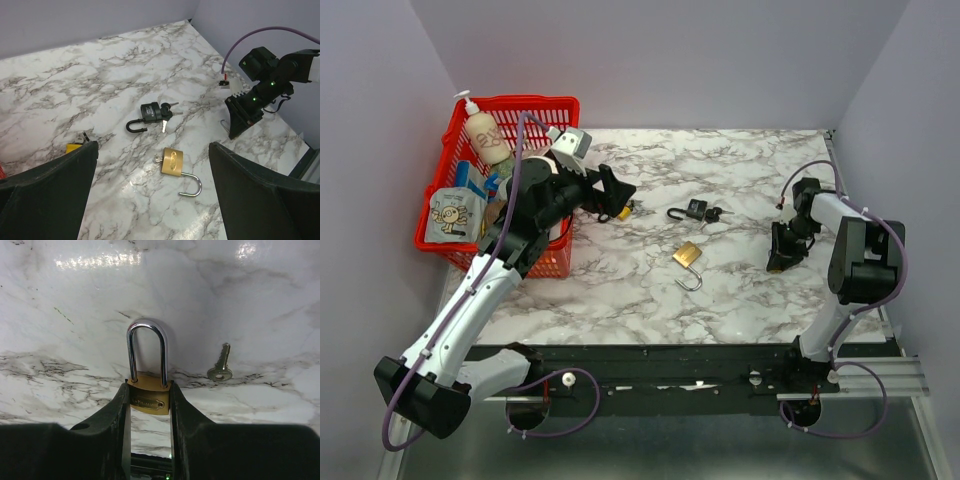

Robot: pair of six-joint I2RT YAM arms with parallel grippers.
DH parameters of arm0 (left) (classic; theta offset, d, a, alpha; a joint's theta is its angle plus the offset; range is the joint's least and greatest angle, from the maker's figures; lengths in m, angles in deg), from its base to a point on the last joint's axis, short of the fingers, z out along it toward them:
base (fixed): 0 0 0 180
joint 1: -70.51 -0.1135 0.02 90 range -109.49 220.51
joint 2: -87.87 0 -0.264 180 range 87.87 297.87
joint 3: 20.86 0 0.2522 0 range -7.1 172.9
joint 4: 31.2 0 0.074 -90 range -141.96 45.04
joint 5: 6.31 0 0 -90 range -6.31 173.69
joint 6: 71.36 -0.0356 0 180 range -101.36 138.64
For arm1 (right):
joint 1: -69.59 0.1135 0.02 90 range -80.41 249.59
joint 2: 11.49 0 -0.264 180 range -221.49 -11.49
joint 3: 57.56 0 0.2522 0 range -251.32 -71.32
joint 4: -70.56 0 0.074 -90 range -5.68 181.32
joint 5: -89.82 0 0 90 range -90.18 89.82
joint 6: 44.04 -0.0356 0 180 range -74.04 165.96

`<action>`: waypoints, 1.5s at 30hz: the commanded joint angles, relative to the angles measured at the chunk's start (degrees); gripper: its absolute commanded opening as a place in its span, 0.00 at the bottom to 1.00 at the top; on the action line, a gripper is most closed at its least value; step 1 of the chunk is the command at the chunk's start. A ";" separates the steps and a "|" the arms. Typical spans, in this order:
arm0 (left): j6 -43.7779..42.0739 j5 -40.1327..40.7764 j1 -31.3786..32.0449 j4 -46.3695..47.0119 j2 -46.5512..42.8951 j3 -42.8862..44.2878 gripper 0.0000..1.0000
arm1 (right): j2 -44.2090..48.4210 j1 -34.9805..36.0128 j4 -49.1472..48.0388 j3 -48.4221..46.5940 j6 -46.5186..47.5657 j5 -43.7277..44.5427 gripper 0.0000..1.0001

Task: Lock with the key
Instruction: Place the lock at the center of the board, then pick up the lock from the center of the board.

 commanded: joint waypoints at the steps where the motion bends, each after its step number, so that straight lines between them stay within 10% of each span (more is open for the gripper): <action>1: 0.50 1.58 -0.47 1.01 0.09 -0.44 0.99 | -3.03 -2.00 -5.70 -1.26 1.80 4.74 0.31; 10: 0.24 1.32 -0.56 0.40 0.62 -0.70 0.99 | -2.85 -2.18 -5.97 -2.14 2.69 2.72 0.35; 27: -1.61 -4.47 -1.17 -4.69 1.59 3.34 0.99 | 6.98 0.36 2.46 -12.06 11.46 -14.40 0.90; 45: 2.08 -8.53 -6.09 -6.99 2.56 4.93 0.99 | 2.35 35.61 -3.50 -13.74 6.91 0.25 1.00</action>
